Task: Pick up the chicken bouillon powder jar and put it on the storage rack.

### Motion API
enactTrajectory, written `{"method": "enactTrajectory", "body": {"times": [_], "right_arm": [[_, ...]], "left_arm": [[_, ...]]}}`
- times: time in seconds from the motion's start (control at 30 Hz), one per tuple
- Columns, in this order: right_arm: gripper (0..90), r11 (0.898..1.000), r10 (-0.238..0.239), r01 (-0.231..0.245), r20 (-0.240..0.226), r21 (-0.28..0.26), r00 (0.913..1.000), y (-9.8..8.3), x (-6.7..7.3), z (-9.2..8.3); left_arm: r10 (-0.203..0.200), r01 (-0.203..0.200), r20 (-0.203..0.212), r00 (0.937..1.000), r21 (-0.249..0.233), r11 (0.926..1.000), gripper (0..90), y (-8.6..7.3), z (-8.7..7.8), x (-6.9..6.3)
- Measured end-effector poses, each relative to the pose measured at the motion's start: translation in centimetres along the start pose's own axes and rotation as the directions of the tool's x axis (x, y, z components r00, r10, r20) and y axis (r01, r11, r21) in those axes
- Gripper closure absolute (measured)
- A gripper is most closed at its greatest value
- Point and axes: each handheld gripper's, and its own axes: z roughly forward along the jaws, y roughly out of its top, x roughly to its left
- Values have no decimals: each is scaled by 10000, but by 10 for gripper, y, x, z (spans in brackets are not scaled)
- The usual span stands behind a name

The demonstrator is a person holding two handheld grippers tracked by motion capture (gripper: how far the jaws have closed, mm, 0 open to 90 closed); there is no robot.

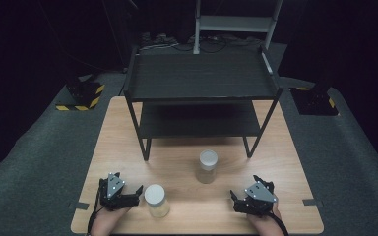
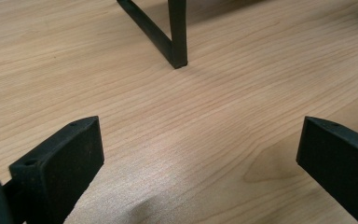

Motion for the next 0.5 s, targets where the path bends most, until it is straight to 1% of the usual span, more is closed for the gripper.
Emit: {"method": "enactTrajectory", "body": {"times": [0.1,0.13,0.17,0.2,0.23,0.37,0.4,0.43,0.5], "right_arm": [[10,10000,69,-69,-9,-29,10000,-1,-1,0],[10,10000,39,-39,-20,-8,10000,0,-1,0],[10,10000,39,-39,-20,-8,10000,0,-1,0],[10,10000,6,-6,-51,23,10000,0,-1,0],[10,10000,-19,20,-75,51,10000,1,-1,0],[10,10000,-4,3,23,49,10000,1,0,0],[10,9999,-127,127,77,98,9999,1,1,0],[10,9999,-127,127,77,98,9999,1,1,0],[10,9992,-372,369,166,161,9992,1,2,-1]], "left_arm": [[245,-245,-75,9997,47,9997,7,1,1,-3],[454,-452,-155,9989,129,9989,8,2,1,-7],[454,-452,-155,9989,129,9989,7,2,1,-7],[548,-545,-173,9983,176,9984,7,3,2,-8],[755,-751,-174,9970,209,9970,8,4,2,-10],[759,-754,-200,9969,220,9969,9,4,2,-11],[752,-747,-193,9970,217,9970,9,4,2,-10],[759,-755,-170,9970,224,9969,9,4,2,-10],[778,-775,-136,9969,217,9968,9,4,2,-10]]}}
